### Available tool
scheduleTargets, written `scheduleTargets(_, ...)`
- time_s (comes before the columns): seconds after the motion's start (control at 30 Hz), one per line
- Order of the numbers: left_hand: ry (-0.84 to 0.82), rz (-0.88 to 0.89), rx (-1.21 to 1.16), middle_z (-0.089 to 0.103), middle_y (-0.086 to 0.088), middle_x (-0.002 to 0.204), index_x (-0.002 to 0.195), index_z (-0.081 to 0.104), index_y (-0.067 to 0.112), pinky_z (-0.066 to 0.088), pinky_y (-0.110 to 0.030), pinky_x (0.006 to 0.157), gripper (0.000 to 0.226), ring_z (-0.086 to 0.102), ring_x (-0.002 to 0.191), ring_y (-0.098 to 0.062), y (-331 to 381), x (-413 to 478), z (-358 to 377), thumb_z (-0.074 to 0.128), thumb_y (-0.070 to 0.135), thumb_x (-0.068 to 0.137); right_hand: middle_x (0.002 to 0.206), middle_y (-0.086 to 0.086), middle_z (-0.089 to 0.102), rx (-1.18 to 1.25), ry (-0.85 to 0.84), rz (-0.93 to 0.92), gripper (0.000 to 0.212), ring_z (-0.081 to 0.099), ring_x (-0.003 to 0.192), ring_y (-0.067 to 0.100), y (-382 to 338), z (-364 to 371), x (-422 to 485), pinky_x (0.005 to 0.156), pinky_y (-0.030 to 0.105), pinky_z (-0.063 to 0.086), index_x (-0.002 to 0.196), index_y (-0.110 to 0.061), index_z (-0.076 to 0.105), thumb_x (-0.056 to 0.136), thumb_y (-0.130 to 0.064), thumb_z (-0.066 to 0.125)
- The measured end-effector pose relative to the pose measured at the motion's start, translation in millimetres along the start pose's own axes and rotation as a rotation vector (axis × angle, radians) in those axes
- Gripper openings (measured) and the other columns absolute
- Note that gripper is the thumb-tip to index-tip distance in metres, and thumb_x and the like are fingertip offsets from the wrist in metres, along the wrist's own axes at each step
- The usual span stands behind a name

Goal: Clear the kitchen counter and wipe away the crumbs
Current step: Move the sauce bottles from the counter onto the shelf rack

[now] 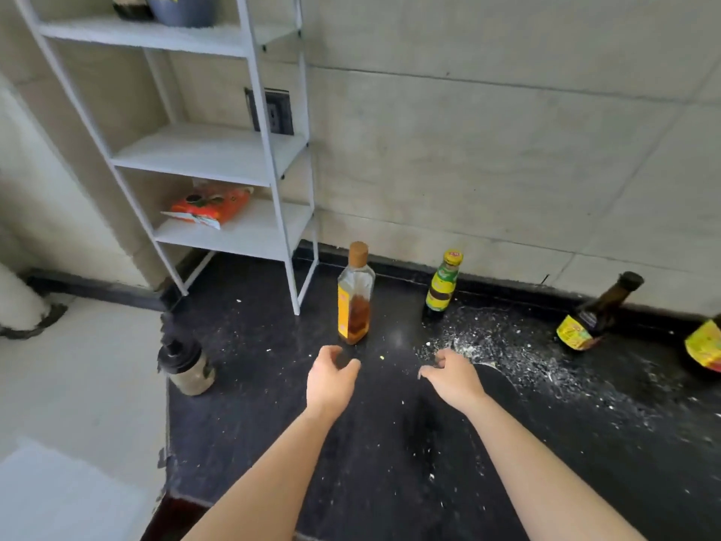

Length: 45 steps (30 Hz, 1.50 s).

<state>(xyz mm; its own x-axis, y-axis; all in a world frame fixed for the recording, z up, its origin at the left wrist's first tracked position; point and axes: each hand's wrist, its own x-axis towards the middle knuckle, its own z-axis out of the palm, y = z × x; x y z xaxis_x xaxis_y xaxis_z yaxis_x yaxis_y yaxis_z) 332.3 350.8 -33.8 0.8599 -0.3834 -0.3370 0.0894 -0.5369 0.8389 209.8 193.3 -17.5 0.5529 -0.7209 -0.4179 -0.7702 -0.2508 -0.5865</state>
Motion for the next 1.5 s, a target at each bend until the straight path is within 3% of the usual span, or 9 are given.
scheduleTargets(0.1, 0.018, 0.023, -0.026, 0.05, 0.005, 0.109, 0.132, 0.04, 0.017, 0.037, -0.019, 0.064, 0.061, 0.047, 0.076, 0.0, 19, 33, 9, 0.067, 0.029, 0.079, 0.125, 0.009, 0.056, 0.022, 0.037, 0.051, 0.058, 0.056, 0.104, 0.024, -3, -16, 36, 0.082, 0.028, 0.04, 0.139, -0.007, 0.04, 0.09, -0.031, 0.058)
scheduleTargets(0.17, 0.016, 0.037, -0.027, 0.047, -0.003, 0.129, 0.139, 0.031, 0.015, 0.041, -0.025, 0.078, 0.076, 0.052, 0.095, -0.008, 30, 59, 14, 0.071, 0.028, 0.075, 0.127, 0.01, 0.054, 0.062, 0.071, 0.085, 0.062, 0.056, 0.1, 0.024, -10, -26, 66, 0.081, 0.029, 0.041, 0.141, -0.007, 0.036, 0.089, -0.031, 0.06)
scheduleTargets(0.27, -0.022, 0.075, -0.035, 0.039, -0.003, 0.142, 0.145, 0.022, 0.018, 0.042, -0.036, 0.098, 0.093, 0.044, 0.126, -0.023, 39, 99, 21, 0.075, 0.028, 0.071, 0.143, 0.015, 0.043, 0.139, 0.148, 0.144, 0.074, 0.047, 0.125, 0.031, -21, -39, 113, 0.095, 0.035, 0.04, 0.144, -0.006, 0.03, 0.085, -0.033, 0.065)
scheduleTargets(0.5, -0.148, 0.128, 0.026, 0.058, 0.024, 0.089, 0.11, 0.047, 0.039, 0.044, -0.02, 0.081, 0.05, 0.058, 0.087, -0.002, 29, 136, 24, 0.077, 0.04, 0.07, 0.122, 0.009, 0.059, 0.357, 0.302, 0.14, 0.058, 0.056, 0.107, 0.028, -38, -37, 175, 0.087, 0.033, 0.041, 0.127, -0.012, 0.048, 0.077, -0.023, 0.075)
scheduleTargets(0.7, -0.13, 0.154, 0.037, 0.058, 0.029, 0.084, 0.108, 0.047, 0.043, 0.038, -0.004, 0.067, 0.047, 0.054, 0.076, 0.011, 25, 138, 23, 0.076, 0.042, 0.07, 0.122, 0.01, 0.06, 0.382, 0.384, 0.18, 0.052, 0.055, 0.113, 0.033, -44, -22, 183, 0.094, 0.04, 0.041, 0.126, -0.014, 0.047, 0.082, -0.027, 0.071)
scheduleTargets(0.87, -0.192, 0.16, 0.043, 0.064, 0.016, 0.103, 0.118, 0.054, 0.031, 0.048, -0.026, 0.091, 0.054, 0.06, 0.095, -0.004, 28, 142, 15, 0.077, 0.04, 0.07, 0.125, 0.01, 0.059, 0.397, 0.339, 0.187, 0.053, 0.055, 0.114, 0.031, -49, -23, 168, 0.097, 0.04, 0.041, 0.127, -0.013, 0.049, 0.081, -0.025, 0.073)
scheduleTargets(1.03, -0.31, 0.263, 0.061, 0.066, 0.015, 0.099, 0.104, 0.054, 0.036, 0.049, -0.025, 0.087, 0.043, 0.061, 0.094, -0.003, 50, 131, -20, 0.078, 0.041, 0.069, 0.121, 0.008, 0.062, 0.299, 0.201, -0.007, 0.05, 0.058, 0.109, 0.026, -65, -35, 137, 0.095, 0.039, 0.045, 0.12, -0.014, 0.055, 0.077, -0.028, 0.076)
scheduleTargets(1.23, -0.386, 0.431, 0.021, 0.069, 0.019, 0.095, 0.102, 0.057, 0.04, 0.045, -0.003, 0.065, 0.043, 0.062, 0.088, 0.011, 113, 78, -87, 0.08, 0.04, 0.066, 0.105, -0.001, 0.069, 0.281, 0.15, -0.304, 0.045, 0.064, 0.091, 0.016, -128, -83, 81, 0.077, 0.029, 0.046, 0.109, -0.019, 0.063, 0.07, -0.034, 0.08)
scheduleTargets(1.5, -0.257, 0.688, -0.066, 0.072, 0.019, 0.086, 0.093, 0.068, 0.035, 0.047, -0.011, 0.062, 0.033, 0.066, 0.078, 0.005, 214, -4, -206, 0.08, 0.043, 0.063, 0.086, -0.006, 0.073, 0.418, 0.217, -0.676, 0.037, 0.069, 0.083, 0.012, -249, -151, -23, 0.072, 0.032, 0.053, 0.092, -0.026, 0.064, 0.06, -0.038, 0.079)
